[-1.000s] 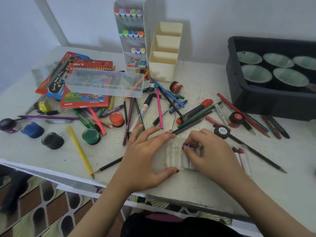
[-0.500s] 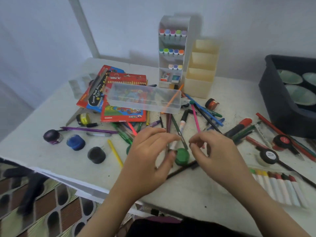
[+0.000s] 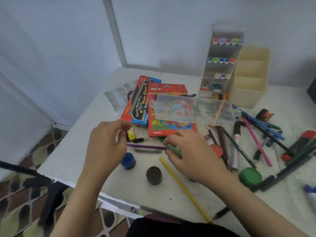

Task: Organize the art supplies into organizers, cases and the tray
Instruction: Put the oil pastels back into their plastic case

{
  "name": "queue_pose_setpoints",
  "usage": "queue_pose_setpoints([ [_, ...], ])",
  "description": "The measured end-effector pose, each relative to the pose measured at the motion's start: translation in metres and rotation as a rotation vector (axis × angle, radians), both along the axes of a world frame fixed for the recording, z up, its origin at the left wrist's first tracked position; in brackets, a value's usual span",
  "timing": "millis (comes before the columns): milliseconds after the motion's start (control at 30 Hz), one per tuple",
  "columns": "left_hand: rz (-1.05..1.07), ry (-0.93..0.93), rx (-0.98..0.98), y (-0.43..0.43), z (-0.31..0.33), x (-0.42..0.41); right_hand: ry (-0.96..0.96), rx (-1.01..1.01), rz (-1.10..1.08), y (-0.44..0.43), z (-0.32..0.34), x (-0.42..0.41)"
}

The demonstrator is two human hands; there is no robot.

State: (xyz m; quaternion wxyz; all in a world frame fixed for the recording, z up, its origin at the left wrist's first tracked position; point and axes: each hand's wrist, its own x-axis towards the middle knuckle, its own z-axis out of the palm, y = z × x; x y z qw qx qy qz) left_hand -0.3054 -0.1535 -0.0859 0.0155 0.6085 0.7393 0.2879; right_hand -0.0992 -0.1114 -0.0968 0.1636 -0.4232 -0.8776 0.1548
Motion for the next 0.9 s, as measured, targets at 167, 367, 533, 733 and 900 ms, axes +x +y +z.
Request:
queue_pose_setpoints([
  [167, -0.073, 0.026, 0.004, 0.013, -0.004, -0.029, -0.094, 0.165, -0.143, 0.017, -0.011, -0.035],
  [367, -0.071, 0.003, -0.076, 0.034, -0.01, -0.048, -0.134, 0.145, -0.265, 0.028, -0.014, -0.062],
  [533, 0.0, -0.178, -0.23, 0.055, -0.007, -0.052, -0.218, 0.202, -0.342, 0.03, -0.017, -0.069],
  [733, 0.018, -0.448, -0.265, 0.088, 0.0, -0.044, -0.009, 0.313, -0.403, 0.034, -0.014, -0.063],
  [900, 0.042, -0.632, -0.181, 0.11, 0.011, -0.057, 0.097, 0.325, -0.445, 0.033, -0.004, -0.049],
])
